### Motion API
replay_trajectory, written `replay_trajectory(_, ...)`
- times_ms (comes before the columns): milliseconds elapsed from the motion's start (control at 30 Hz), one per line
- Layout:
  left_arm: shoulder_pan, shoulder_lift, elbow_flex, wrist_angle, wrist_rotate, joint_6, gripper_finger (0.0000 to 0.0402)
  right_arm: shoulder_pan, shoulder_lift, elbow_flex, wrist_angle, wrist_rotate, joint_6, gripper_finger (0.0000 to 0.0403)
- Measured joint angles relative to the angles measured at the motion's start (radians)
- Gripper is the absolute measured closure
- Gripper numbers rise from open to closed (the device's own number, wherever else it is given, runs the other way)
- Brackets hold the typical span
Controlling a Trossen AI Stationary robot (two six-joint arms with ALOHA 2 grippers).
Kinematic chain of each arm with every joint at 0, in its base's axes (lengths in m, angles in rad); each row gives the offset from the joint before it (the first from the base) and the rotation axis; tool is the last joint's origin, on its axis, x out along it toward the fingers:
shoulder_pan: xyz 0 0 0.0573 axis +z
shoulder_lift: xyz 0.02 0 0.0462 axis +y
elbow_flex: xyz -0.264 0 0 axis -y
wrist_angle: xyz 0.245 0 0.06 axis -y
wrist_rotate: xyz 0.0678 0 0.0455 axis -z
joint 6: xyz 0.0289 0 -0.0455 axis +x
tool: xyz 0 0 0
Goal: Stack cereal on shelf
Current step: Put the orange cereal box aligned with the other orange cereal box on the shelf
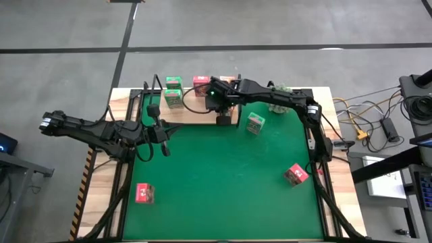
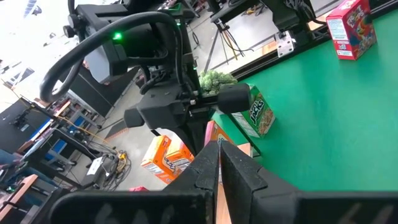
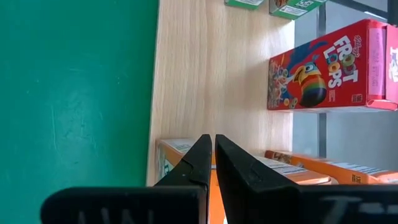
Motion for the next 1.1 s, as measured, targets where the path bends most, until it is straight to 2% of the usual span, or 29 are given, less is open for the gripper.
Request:
replay_trajectory(367, 0.0, 0.0, 0.0, -0.002, 0.0, 0.0, 0.0402, 0.0, 0.0, -0.001, -0.061, 0.0, 0.008, 0.039)
replay_trajectory(1100, 0.0, 0.0, 0.0, -0.001, 0.0, 0.0, 0.0402, -0.005, -0.005, -0.001, -0.051, 0.038, 0.032, 0.039)
